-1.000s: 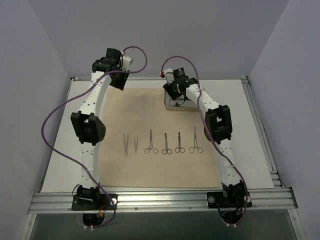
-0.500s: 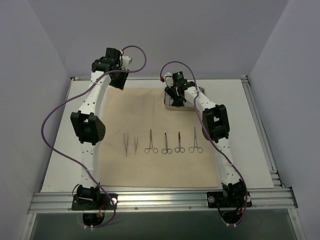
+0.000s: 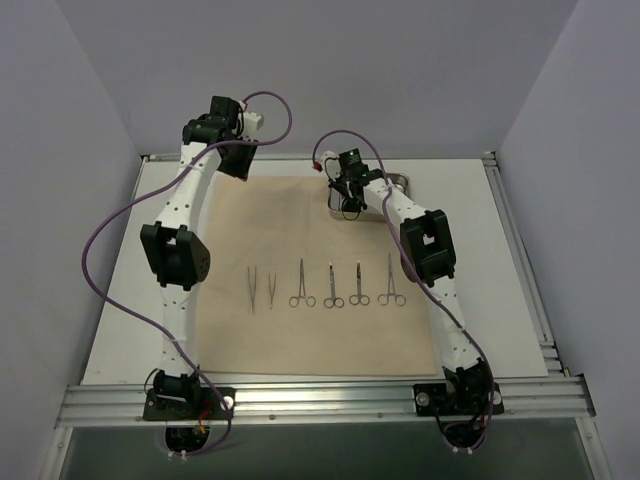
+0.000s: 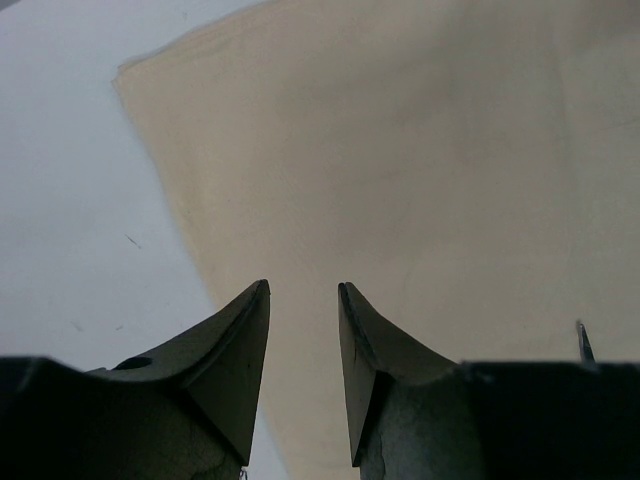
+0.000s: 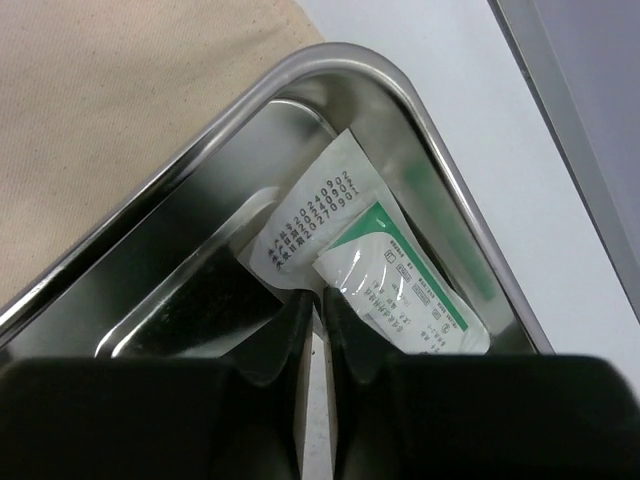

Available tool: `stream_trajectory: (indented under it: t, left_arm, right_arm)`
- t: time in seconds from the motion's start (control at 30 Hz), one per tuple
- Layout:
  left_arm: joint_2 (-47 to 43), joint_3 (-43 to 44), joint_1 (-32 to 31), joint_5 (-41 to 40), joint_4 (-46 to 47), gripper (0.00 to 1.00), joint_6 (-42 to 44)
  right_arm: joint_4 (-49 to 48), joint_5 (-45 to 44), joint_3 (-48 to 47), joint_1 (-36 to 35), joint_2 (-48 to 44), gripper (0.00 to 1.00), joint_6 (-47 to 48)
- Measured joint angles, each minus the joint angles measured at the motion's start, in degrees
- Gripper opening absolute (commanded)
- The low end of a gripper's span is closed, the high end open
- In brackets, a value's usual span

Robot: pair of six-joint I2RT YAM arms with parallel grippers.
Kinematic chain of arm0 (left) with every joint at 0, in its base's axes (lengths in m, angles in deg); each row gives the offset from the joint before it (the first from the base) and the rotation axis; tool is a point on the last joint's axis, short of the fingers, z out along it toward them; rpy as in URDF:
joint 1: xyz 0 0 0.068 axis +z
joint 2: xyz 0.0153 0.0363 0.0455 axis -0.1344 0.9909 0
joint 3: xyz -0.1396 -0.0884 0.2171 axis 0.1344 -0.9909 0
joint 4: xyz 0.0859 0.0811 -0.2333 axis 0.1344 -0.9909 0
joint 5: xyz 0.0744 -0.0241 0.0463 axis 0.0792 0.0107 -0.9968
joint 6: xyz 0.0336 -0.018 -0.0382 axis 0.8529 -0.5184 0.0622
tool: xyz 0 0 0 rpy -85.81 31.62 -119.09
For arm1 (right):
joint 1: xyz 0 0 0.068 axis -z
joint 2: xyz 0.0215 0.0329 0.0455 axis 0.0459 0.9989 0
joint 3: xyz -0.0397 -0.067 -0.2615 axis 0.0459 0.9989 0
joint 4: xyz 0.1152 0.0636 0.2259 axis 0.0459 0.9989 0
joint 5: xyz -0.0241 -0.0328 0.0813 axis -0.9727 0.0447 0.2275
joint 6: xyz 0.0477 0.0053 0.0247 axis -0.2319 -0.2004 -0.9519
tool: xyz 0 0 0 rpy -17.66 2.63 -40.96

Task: Open and lay out the surgical kit
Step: Pick up the medical item from the container.

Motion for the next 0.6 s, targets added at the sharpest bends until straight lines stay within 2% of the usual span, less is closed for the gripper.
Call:
stream_trajectory:
  t: [0.1, 0.6]
  left_arm:
    - [0.00, -0.39, 0.00, 0.04, -0.02, 0.43, -0.15]
    - [0.00, -0.57, 0.02, 0.20, 0.02, 0.43, -0.39]
  right_arm:
    - [-0.55, 0.00, 0.61, -0.07, -0.17, 0.00, 0.50]
    - [-7.30, 0.24, 5.44, 0.24, -7.32, 0.00, -1.36]
